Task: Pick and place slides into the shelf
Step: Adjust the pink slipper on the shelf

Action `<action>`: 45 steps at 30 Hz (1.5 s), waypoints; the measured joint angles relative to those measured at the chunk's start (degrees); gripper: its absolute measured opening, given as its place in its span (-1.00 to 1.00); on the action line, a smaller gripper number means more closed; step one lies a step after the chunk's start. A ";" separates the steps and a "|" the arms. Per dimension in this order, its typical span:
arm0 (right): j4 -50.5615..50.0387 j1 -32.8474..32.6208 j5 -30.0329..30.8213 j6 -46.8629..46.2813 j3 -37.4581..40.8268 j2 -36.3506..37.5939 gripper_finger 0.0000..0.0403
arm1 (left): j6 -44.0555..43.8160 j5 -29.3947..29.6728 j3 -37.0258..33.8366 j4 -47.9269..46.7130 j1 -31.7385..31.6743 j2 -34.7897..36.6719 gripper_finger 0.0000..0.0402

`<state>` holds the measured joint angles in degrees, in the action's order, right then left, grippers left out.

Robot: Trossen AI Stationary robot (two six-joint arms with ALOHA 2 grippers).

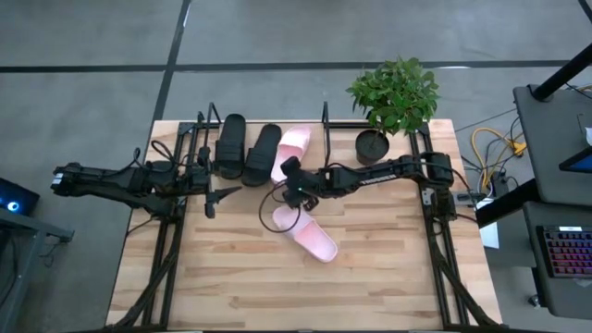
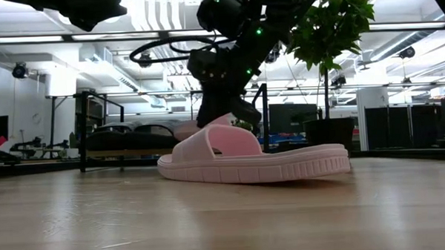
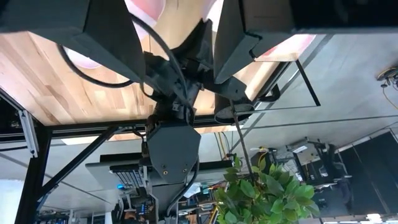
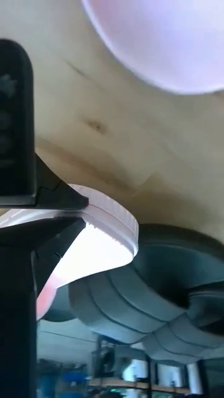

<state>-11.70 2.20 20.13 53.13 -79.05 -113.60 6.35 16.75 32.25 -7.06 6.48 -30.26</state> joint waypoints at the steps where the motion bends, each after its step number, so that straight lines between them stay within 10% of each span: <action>1: -0.02 0.08 -0.43 0.47 0.00 0.00 -0.94 | 0.00 0.00 0.00 0.01 0.00 0.00 -0.12; 22: -7.45 4.13 -4.20 -6.54 0.00 1.81 -0.92 | 0.00 0.00 0.00 0.01 0.00 -0.09 -0.12; 45: 3.77 4.54 -5.22 -14.99 -0.11 7.17 -0.09 | 0.00 0.00 0.00 -0.11 0.01 0.09 -0.12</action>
<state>-7.93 6.74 14.91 38.15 -79.15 -106.43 6.35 16.75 32.25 -7.17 6.49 -30.17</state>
